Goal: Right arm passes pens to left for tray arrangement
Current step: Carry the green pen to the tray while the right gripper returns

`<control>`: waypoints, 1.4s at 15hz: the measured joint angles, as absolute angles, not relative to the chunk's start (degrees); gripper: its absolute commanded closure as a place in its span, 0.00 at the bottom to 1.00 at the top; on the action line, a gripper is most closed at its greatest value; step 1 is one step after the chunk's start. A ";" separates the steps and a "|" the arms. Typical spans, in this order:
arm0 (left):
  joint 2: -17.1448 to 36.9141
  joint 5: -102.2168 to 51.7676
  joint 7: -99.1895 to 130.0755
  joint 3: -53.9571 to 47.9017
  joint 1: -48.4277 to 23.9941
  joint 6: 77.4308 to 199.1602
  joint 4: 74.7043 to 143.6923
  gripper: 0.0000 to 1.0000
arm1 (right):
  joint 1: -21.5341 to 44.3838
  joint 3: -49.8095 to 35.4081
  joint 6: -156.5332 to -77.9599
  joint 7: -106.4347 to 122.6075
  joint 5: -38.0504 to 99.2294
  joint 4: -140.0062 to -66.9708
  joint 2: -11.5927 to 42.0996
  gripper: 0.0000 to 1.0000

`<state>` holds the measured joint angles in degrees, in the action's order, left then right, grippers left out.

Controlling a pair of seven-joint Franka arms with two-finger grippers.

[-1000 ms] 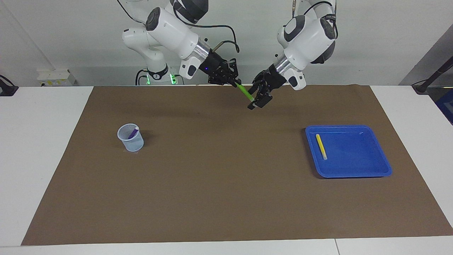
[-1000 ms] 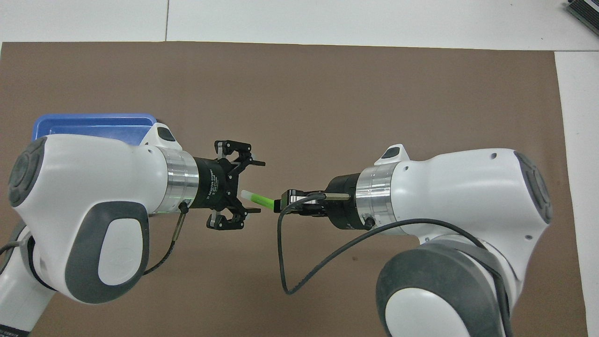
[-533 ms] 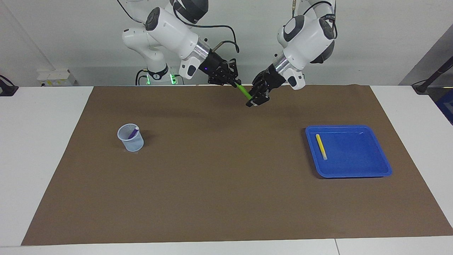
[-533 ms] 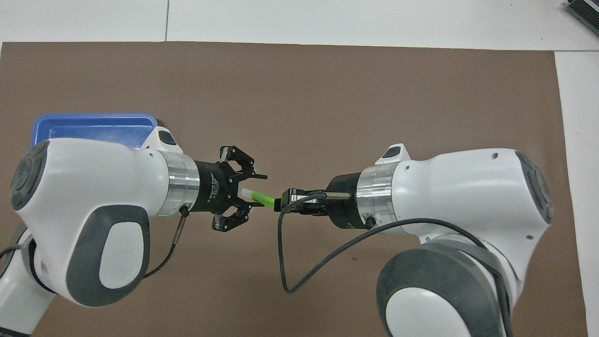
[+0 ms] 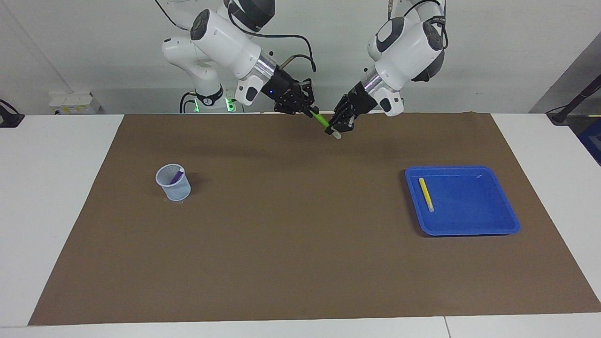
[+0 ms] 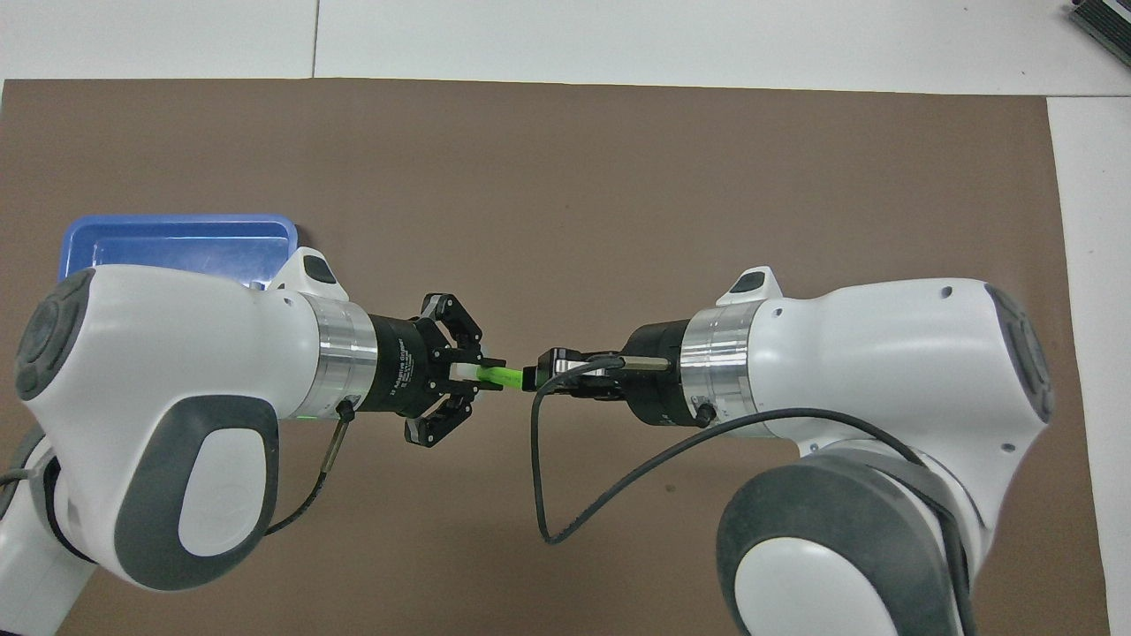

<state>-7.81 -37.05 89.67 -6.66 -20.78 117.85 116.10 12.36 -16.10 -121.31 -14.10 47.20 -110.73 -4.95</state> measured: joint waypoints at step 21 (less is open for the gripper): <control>-8.56 -34.93 71.15 -5.63 -17.48 110.36 116.07 1.00 | 9.37 -15.82 -112.08 -13.82 28.43 -111.22 -5.44 0.00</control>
